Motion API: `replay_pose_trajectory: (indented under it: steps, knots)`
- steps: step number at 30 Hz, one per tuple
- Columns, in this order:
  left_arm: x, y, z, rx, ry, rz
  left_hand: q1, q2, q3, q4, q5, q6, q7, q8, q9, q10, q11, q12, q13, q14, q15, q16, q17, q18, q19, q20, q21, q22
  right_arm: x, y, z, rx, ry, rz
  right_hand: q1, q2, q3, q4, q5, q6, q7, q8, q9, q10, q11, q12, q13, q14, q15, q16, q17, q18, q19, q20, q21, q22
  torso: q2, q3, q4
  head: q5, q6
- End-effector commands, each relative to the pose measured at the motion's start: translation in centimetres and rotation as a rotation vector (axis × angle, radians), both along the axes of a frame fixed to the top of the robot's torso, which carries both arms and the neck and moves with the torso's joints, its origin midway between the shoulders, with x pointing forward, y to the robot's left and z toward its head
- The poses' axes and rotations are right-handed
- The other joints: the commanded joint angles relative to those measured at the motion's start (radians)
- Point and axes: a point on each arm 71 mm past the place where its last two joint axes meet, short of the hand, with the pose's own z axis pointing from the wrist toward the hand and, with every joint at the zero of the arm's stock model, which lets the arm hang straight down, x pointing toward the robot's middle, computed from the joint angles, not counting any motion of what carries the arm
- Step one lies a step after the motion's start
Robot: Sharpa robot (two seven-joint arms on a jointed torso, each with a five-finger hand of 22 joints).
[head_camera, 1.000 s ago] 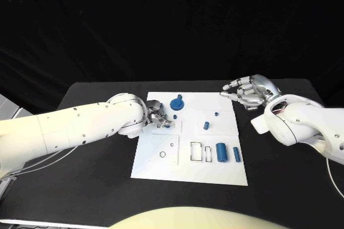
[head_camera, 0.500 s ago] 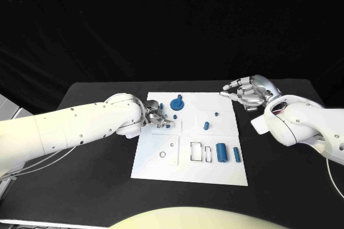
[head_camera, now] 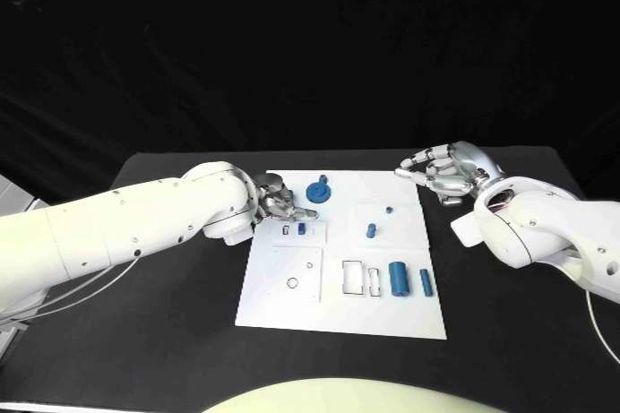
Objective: Assemble the parts on the task board
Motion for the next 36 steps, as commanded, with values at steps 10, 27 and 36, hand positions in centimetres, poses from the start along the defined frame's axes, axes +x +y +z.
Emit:
replay_pose_trajectory:
  steps: [10, 27, 36]
  knots:
    - [3.1, 2.7, 4.9, -0.037, -0.033, 0.046, 0.14, 0.038, -0.041, -0.002, -0.002, -0.103, 0.056, -0.088, -0.061, -0.085, 0.049, -0.035, -0.075, 0.064, 0.047, -0.028, 0.125, 0.001, -0.056, 0.034, -0.039, -0.06, 0.0, -0.1, -0.1, -0.003, -0.001, 0.007, -0.008, 0.001, -0.005, -0.001, -0.001, -0.004, 0.001, 0.006, -0.001, -0.004, 0.001, -0.006, 0.0, 0.064, 0.005, -0.006, 0.122, 0.018, 0.0, 0.005, -0.003, 0.126, 0.003, 0.0017, 0.0008, 0.002, 0.018]
    - [7.1, 3.0, 5.6, 0.076, -0.029, 0.056, 0.168, 0.047, -0.031, 0.0, -0.002, -0.116, 0.066, -0.108, -0.081, -0.099, 0.057, -0.039, -0.092, 0.065, 0.055, -0.026, 0.127, 0.001, -0.055, 0.041, -0.04, -0.059, -0.1, 0.1, 0.0, -0.002, -0.001, 0.012, -0.005, 0.004, -0.003, -0.003, -0.001, -0.004, 0.0, 0.007, -0.001, -0.004, 0.001, -0.006, -0.001, 0.064, 0.005, -0.006, 0.122, 0.018, 0.0, 0.005, -0.004, 0.126, 0.017, 0.0079, -0.0056, 0.013, 0.022]
    - [8.1, 2.8, 4.6, 0.105, 0.001, 0.053, 0.141, 0.044, -0.049, 0.001, -0.003, -0.112, 0.069, -0.115, -0.093, -0.108, 0.061, -0.039, -0.098, 0.064, 0.059, -0.026, 0.127, 0.002, -0.057, 0.046, -0.041, -0.06, 0.0, 0.1, 0.0, -0.004, -0.004, 0.012, 0.004, 0.003, -0.003, -0.006, -0.001, -0.004, 0.0, 0.009, -0.001, -0.004, 0.0, -0.005, -0.001, 0.065, 0.004, -0.006, 0.122, 0.019, 0.001, 0.005, -0.005, 0.125, 0.021, 0.0089, -0.0058, 0.009, 0.024]
